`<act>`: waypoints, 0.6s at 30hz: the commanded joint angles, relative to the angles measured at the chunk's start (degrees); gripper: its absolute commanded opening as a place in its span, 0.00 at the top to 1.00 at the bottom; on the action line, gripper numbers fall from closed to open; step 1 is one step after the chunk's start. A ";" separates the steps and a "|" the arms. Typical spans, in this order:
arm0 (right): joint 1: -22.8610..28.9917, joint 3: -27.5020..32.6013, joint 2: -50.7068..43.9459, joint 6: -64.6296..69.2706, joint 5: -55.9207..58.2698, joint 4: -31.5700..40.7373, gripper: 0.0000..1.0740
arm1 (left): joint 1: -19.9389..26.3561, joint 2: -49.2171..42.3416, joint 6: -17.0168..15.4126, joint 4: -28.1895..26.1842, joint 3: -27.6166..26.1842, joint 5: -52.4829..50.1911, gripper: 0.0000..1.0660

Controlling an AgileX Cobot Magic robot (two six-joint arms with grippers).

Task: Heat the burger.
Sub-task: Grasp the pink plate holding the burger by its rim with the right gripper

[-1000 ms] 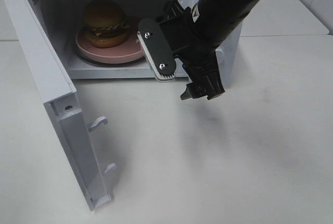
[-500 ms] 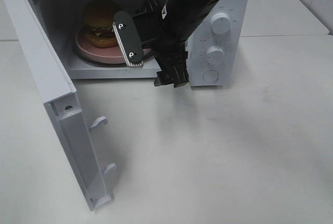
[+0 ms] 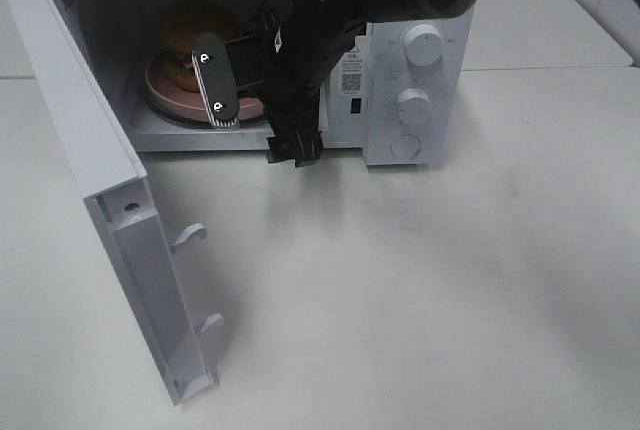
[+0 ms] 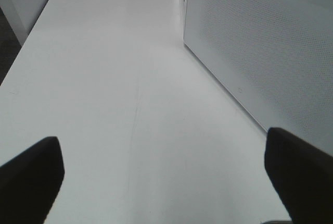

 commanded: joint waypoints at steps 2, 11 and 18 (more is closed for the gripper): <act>0.11 -4.01 2.81 1.78 1.38 -0.52 0.15 | 0.00 -0.46 -0.06 0.17 0.06 -0.23 0.06; 0.11 -12.78 8.65 3.15 4.81 -0.63 0.17 | 0.00 -0.46 -0.06 0.17 0.06 -0.23 0.06; 0.00 -19.02 12.55 3.67 6.82 -0.74 0.18 | 0.00 -0.46 -0.06 0.17 0.06 -0.23 0.06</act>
